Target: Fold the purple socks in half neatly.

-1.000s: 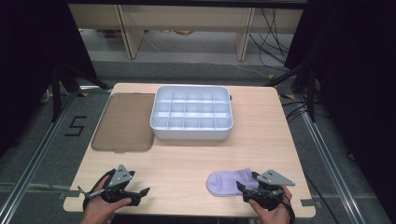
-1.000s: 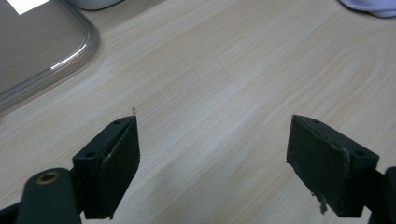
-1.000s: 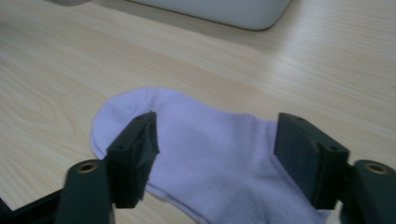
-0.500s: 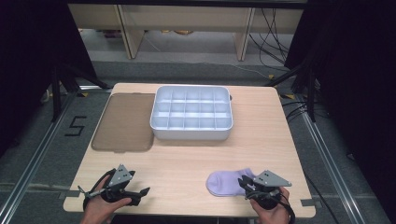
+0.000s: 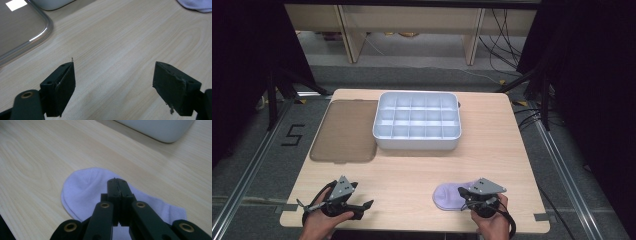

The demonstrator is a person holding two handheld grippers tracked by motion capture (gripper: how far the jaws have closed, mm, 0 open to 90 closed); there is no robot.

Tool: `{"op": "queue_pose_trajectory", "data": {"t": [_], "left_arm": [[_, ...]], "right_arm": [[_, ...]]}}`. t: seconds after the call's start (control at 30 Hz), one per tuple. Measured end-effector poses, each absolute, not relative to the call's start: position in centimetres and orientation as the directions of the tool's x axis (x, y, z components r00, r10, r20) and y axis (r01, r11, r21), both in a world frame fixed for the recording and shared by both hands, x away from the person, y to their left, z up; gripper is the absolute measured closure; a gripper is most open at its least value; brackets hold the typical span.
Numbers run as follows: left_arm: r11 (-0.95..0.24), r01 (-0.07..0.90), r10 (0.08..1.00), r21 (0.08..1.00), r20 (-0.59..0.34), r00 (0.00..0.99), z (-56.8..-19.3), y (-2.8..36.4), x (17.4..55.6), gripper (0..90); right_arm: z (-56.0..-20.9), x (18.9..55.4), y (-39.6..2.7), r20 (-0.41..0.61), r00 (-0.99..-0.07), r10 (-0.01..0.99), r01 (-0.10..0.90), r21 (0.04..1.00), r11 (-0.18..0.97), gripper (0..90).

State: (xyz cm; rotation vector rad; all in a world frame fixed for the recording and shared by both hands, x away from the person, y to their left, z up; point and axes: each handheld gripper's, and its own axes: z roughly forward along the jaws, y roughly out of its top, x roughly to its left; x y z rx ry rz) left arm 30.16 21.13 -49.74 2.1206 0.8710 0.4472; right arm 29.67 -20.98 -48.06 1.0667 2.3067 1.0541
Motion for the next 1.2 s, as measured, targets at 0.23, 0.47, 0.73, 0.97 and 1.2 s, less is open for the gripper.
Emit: {"op": "queue_pose_trajectory", "data": {"t": [0.23, 0.47, 0.73, 0.97, 1.2], "left_arm": [[-0.452, 0.449, 0.716, 0.771, 0.013, 0.698, -49.6, 21.1, 30.1, 17.9], [-0.451, 0.439, 0.713, 0.777, 0.017, 0.701, -49.7, 21.0, 30.2, 17.8], [-0.429, 0.463, 0.727, 0.776, -0.008, 0.686, -49.8, 20.7, 30.1, 17.8], [-0.453, 0.445, 0.71, 0.773, 0.011, 0.704, -49.7, 20.8, 30.3, 17.7], [-0.428, 0.461, 0.721, 0.777, -0.014, 0.693, -49.7, 20.8, 30.2, 17.4]], "right_arm": [[-48.7, 30.1, -20.3, -0.045, -0.662, 0.748, 0.5, 0.717, 0.486, 90.0], [-50.0, 30.7, -19.4, -0.025, -0.692, 0.722, 0.544, 0.638, 0.544, 90.0], [-50.1, 30.8, -17.4, -0.037, -0.732, 0.68, 0.514, 0.626, 0.587, 90.0], [-50.3, 31.1, -15.6, -0.036, -0.763, 0.645, 0.479, 0.638, 0.603, 90.0], [-50.4, 31.7, -13.4, -0.022, -0.814, 0.58, 0.433, 0.643, 0.632, 90.0]]}}
